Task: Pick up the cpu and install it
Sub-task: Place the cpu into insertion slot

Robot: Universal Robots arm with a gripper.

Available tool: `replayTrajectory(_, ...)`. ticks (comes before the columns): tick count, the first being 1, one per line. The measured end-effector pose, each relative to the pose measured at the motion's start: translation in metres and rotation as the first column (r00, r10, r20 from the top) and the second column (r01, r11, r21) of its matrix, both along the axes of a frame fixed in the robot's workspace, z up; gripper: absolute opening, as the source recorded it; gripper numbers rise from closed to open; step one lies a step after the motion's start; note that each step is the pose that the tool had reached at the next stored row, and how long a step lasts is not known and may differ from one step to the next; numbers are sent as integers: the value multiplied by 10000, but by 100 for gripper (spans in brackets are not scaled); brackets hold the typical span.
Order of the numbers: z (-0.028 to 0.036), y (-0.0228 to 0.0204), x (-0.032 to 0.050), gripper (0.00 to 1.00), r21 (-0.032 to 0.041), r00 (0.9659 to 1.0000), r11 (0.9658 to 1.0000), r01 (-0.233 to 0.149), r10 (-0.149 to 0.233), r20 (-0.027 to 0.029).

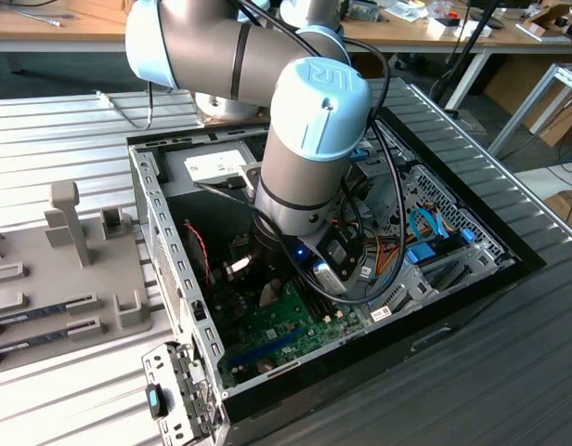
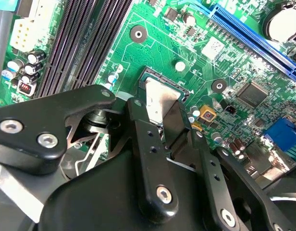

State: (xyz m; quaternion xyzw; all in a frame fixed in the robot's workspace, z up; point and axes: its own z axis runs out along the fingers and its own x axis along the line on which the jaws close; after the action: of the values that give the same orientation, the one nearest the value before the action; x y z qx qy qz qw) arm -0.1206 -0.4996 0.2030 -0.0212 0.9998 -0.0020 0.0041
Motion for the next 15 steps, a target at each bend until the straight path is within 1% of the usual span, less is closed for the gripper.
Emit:
replayTrajectory(5,35,1,0,39,4,10000,10000,0,0,2)
replayTrajectory(9,39,0,-3,39,-1,10000,10000,-1,1,-1)
replayTrajectory(11,38,0,-35,39,0,10000,10000,1,-1,0)
replayTrajectory(15,37,0,-40,39,0,10000,10000,8,-8,0)
